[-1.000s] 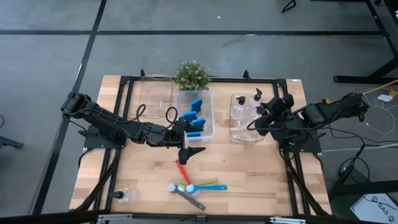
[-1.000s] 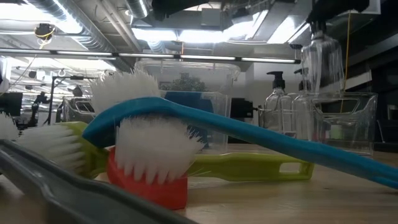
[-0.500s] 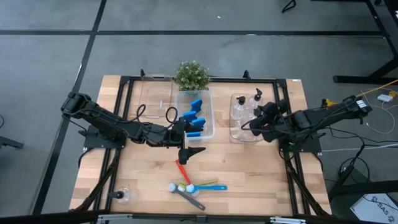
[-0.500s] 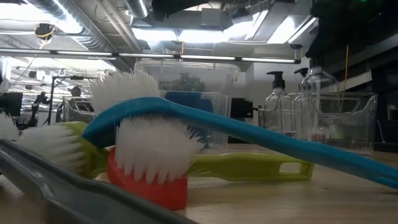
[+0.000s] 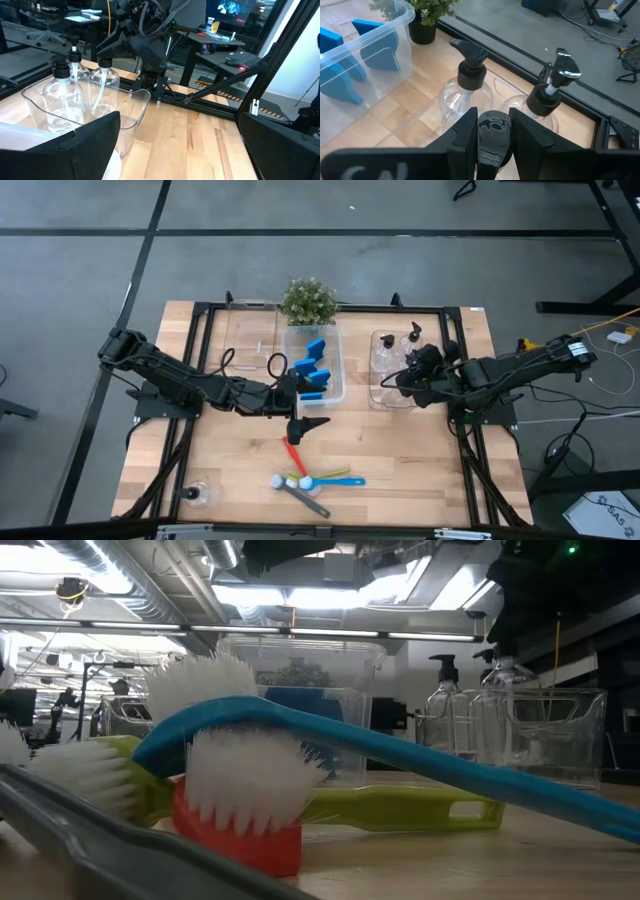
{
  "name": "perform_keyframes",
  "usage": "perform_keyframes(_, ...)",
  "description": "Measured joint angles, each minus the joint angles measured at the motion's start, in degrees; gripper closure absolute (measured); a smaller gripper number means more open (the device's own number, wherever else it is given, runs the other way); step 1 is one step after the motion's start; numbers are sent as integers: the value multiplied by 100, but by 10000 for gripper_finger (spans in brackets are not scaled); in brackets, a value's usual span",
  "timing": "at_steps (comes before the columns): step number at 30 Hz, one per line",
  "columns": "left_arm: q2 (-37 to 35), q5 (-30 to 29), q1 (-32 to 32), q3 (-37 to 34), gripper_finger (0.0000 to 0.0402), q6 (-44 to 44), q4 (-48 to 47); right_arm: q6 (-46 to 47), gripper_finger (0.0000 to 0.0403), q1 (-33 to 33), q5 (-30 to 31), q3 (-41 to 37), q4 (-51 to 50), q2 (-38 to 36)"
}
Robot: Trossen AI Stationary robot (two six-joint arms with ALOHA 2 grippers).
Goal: Pick & Place Kitchen Sink Supplies
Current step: Put the transparent bottle into the right transparent bin
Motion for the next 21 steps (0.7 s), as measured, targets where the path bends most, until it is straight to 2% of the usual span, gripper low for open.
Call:
perform_keyframes(5, 0, 0, -6, 0, 4, -5, -16, 151, 309, 0, 65, 0, -1, 194)
perform_keyframes(12, 0, 0, -6, 0, 4, -6, -15, 523, 264, -2, 212, 0, -1, 295)
perform_keyframes(21, 0, 0, -6, 0, 4, -8, -16, 467, 274, -4, 203, 0, 38, 295)
